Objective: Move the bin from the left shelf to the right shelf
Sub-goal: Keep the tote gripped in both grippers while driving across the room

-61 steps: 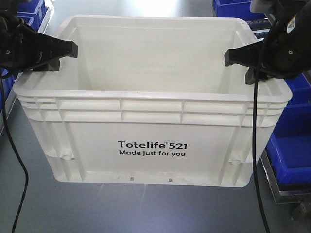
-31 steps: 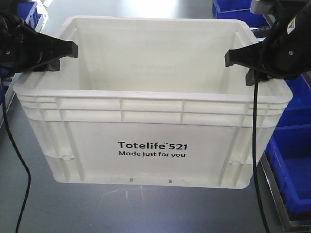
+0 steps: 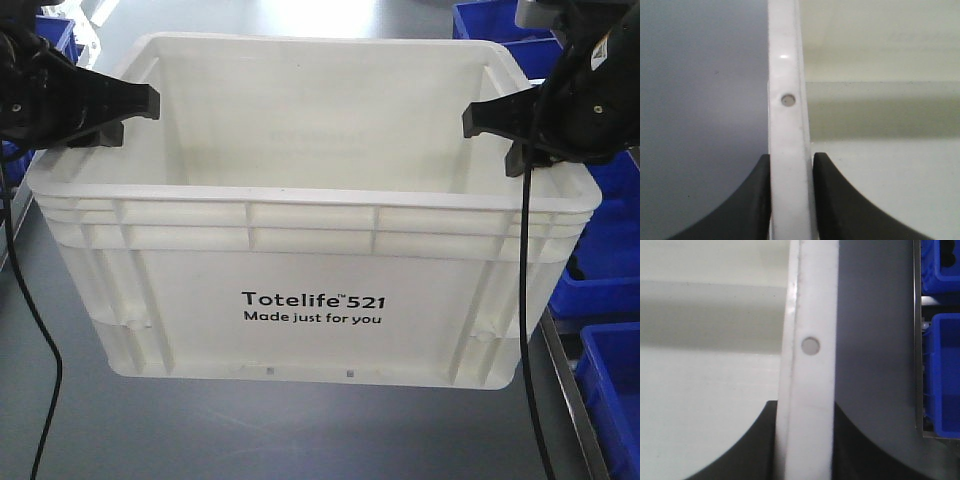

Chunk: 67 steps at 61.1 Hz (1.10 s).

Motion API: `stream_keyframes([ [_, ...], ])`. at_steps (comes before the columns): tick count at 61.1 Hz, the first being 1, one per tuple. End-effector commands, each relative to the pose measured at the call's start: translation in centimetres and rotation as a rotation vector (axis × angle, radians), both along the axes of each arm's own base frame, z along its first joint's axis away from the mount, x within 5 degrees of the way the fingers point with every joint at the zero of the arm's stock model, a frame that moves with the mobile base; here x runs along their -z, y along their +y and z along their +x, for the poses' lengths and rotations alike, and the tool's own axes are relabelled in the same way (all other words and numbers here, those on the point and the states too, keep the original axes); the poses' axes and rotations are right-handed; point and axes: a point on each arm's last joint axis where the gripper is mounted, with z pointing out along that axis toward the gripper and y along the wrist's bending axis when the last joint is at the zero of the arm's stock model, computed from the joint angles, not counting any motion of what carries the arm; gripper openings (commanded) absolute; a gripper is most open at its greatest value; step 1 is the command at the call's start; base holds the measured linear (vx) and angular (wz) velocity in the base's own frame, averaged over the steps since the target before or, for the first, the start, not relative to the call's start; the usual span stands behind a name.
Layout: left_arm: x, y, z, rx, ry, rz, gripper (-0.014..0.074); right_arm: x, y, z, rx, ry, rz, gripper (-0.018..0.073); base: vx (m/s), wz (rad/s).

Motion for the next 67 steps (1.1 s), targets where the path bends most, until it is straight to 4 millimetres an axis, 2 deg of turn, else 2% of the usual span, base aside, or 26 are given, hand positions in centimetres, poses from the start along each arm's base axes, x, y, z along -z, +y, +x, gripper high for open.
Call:
stream_keyframes([
  [1,-2.8,0.63,-0.4,0.014,-0.162,0.012,0.0061,-3.14,-0.96,-0.4,0.009,-0.181,-0.014,0.0002,0.31,0.03],
  [67,-2.81,0.63,-0.4,0.014,-0.162,0.012,0.0061,-3.14,-0.96,-0.4,0.009,-0.181,-0.014,0.0002,0.34,-0.01],
])
